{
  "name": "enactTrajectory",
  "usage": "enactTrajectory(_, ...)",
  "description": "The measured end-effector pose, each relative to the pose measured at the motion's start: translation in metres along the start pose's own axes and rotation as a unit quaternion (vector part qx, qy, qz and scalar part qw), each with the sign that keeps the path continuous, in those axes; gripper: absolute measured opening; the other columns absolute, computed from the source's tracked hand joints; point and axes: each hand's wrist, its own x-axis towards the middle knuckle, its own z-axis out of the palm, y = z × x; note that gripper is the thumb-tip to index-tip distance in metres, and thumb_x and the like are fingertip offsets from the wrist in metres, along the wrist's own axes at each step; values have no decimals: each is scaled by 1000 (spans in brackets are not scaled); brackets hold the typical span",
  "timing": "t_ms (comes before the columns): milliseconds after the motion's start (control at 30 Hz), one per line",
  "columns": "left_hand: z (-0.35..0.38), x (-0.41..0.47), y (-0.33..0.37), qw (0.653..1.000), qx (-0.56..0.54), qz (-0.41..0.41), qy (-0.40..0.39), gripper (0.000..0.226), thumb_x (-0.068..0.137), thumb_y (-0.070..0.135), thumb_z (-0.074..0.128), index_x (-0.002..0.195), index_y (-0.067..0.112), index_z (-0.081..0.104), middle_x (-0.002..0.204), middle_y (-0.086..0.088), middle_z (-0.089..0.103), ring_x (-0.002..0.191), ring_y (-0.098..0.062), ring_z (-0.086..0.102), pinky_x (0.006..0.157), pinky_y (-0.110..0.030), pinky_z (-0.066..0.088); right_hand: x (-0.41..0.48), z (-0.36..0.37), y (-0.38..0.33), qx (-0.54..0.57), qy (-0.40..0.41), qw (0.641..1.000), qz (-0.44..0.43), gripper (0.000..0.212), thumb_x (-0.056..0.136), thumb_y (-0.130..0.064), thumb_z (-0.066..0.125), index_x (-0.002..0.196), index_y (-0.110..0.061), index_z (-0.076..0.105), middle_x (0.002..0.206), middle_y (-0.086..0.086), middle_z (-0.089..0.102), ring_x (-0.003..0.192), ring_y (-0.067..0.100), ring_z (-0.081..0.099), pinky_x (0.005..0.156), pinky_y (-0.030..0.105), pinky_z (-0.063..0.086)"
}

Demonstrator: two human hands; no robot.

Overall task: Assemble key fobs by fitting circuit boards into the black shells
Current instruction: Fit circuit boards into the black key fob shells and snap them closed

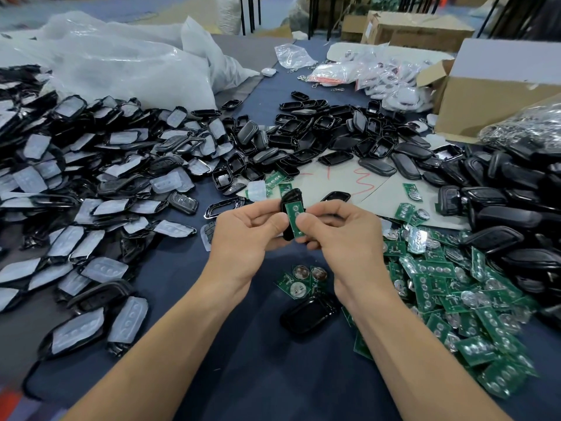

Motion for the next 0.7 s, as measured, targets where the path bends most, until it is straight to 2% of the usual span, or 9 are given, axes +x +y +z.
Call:
enactTrajectory(100, 0, -1, 1, 999, -31, -13, -8, 20, 91, -4, 69, 108, 5, 75, 99, -15, 80, 80, -30, 79, 69, -30, 64, -1, 0, 2, -14, 10, 1000, -12, 19, 78, -4, 85, 70, -16, 74, 66, 11, 73, 53, 22, 68, 58, 35, 56)
enactTrajectory(233, 0, -1, 2, 999, -40, -26, -4, 28, 89, -1, 71, 116, -2, 72, 102, -17, 79, 88, -33, 79, 76, -40, 66, -1, -1, 3, -60, 18, 997, -40, 13, 71, -17, 84, 70, -26, 75, 67, 4, 75, 56, 23, 72, 60, 41, 61)
enactTrajectory(267, 0, -1, 3, 999, -40, -29, -1, 26, 89, -1, 71, 114, 0, 73, 101, -15, 80, 88, -32, 79, 76, -41, 66, -1, -1, 3, -75, 21, 996, -46, 11, 70, -21, 84, 71, -28, 75, 67, 1, 75, 57, 23, 73, 60, 43, 62)
enactTrajectory(367, 1, -2, 5, 999, -19, -27, 26, 18, 85, 3, 77, 98, 14, 77, 89, -5, 81, 80, -19, 78, 69, -28, 63, -2, -2, 2, -117, 18, 991, -61, 9, 67, -26, 82, 71, -29, 75, 65, -2, 74, 56, 20, 72, 60, 45, 62)
enactTrajectory(500, 3, -5, 7, 999, -1, -15, 47, 21, 84, 2, 80, 89, 22, 76, 78, 2, 79, 71, -10, 75, 63, -21, 59, -4, -2, 0, -132, 3, 989, -62, 11, 69, -19, 83, 68, -26, 74, 63, -1, 74, 52, 18, 71, 57, 41, 61)
enactTrajectory(600, 5, -5, 8, 998, 17, -8, 58, 22, 85, 3, 80, 78, 23, 80, 75, 2, 79, 69, -10, 72, 64, -21, 59, -7, -2, -3, -150, 2, 986, -71, 17, 74, -12, 83, 68, -24, 73, 61, -2, 73, 52, 17, 71, 58, 44, 63)
enactTrajectory(700, 6, -5, 8, 998, 39, 2, 56, 31, 86, 6, 80, 71, 32, 83, 72, 0, 75, 70, -15, 66, 67, -27, 59, -10, 0, -5, -177, 5, 981, -76, 18, 75, -13, 83, 71, -26, 73, 60, -4, 73, 54, 16, 72, 60, 45, 63)
